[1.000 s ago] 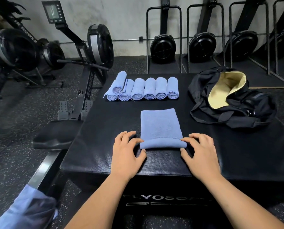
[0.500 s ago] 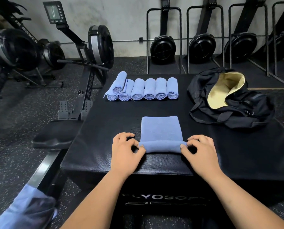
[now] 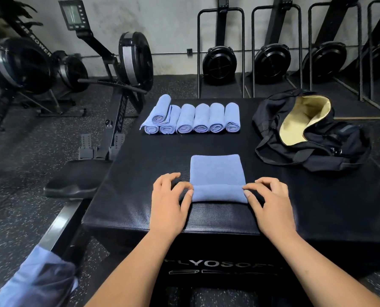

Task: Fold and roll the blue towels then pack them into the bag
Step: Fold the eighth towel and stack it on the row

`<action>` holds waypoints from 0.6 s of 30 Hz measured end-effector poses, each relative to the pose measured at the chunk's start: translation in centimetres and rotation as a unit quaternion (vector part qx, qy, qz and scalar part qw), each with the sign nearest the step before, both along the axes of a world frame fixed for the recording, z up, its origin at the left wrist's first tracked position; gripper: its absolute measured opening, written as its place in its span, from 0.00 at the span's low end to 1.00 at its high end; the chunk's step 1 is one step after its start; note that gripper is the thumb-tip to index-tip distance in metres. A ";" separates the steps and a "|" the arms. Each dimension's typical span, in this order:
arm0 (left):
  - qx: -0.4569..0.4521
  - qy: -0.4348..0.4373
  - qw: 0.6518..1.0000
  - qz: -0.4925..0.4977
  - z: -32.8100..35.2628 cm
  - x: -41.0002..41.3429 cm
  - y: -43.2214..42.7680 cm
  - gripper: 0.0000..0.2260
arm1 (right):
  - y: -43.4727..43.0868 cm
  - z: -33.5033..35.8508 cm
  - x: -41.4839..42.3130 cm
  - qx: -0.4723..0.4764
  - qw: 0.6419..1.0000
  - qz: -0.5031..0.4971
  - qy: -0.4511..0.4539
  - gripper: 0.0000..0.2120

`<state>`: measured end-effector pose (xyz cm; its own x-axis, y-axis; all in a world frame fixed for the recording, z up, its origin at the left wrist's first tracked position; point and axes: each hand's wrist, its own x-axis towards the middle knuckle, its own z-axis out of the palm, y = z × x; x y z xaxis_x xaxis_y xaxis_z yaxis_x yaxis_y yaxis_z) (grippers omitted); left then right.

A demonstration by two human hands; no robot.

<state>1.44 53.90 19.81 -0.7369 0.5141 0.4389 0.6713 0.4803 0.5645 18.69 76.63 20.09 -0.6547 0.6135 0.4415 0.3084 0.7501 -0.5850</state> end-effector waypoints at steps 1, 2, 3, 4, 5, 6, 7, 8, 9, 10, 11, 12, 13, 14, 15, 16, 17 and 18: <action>-0.001 0.002 1.000 0.005 0.0 0.0 0.1 0.05 | 0.0 -0.1 -0.1 0.006 1.000 -0.005 0.001 0.06; -0.003 0.002 1.000 0.009 0.0 0.1 0.1 0.06 | -0.1 -0.1 -0.1 0.013 1.000 -0.008 0.000 0.06; -0.009 0.000 1.000 0.011 0.1 0.1 0.2 0.08 | -0.1 -0.2 -0.1 0.021 1.000 -0.008 -0.005 0.07; -0.020 0.000 1.000 0.010 0.2 0.1 0.2 0.10 | -0.1 -0.2 -0.1 0.028 0.999 -0.007 -0.013 0.09; -0.035 0.004 0.999 0.008 0.2 0.1 0.3 0.13 | -0.1 -0.2 -0.1 0.034 0.999 -0.005 -0.025 0.11; -0.051 0.010 0.999 0.005 0.2 0.1 0.2 0.15 | -0.1 -0.2 -0.1 0.038 0.999 -0.004 -0.037 0.13; -0.064 0.015 0.998 0.004 0.2 0.0 0.2 0.16 | 0.0 -0.1 -0.1 0.037 0.998 -0.005 -0.050 0.16; -0.070 0.019 0.997 0.003 0.1 0.0 0.2 0.16 | -0.1 -0.1 -0.1 0.033 0.998 -0.006 -0.062 0.19; -0.070 0.018 0.997 0.003 0.0 -0.1 0.2 0.16 | 0.0 0.0 -0.1 0.029 0.997 -0.008 -0.071 0.21; -0.067 0.015 0.998 0.004 0.0 -0.1 0.2 0.15 | 0.0 0.0 -0.1 0.026 0.997 -0.008 -0.077 0.21; -0.064 0.009 0.998 0.006 -0.1 -0.2 0.2 0.14 | 0.1 0.0 -0.1 0.023 0.996 -0.009 -0.080 0.20; -0.062 0.003 0.998 0.006 -0.1 -0.2 0.2 0.13 | 0.1 0.1 -0.2 0.018 0.996 -0.008 -0.082 0.19; -0.059 -0.004 0.998 0.006 -0.1 -0.2 0.2 0.13 | 0.2 0.1 -0.2 0.012 0.996 -0.008 -0.083 0.18; -0.052 -0.012 0.999 0.004 -0.1 -0.3 0.1 0.12 | 0.3 0.1 -0.3 0.004 0.997 -0.009 -0.082 0.17; -0.043 -0.022 0.999 0.001 0.0 -0.3 0.1 0.12 | 0.3 0.1 -0.3 -0.007 0.997 -0.010 -0.082 0.16; -0.033 -0.032 0.999 -0.003 0.0 -0.4 0.0 0.11 | 0.3 0.1 -0.4 -0.019 0.996 -0.010 -0.082 0.15; -0.025 -0.038 0.999 -0.008 0.1 -0.3 -0.1 0.10 | 0.4 0.2 -0.4 -0.030 0.996 -0.009 -0.083 0.14; -0.020 -0.042 0.999 -0.013 0.1 -0.3 -0.1 0.09 | 0.5 0.2 -0.3 -0.040 0.996 -0.007 -0.084 0.12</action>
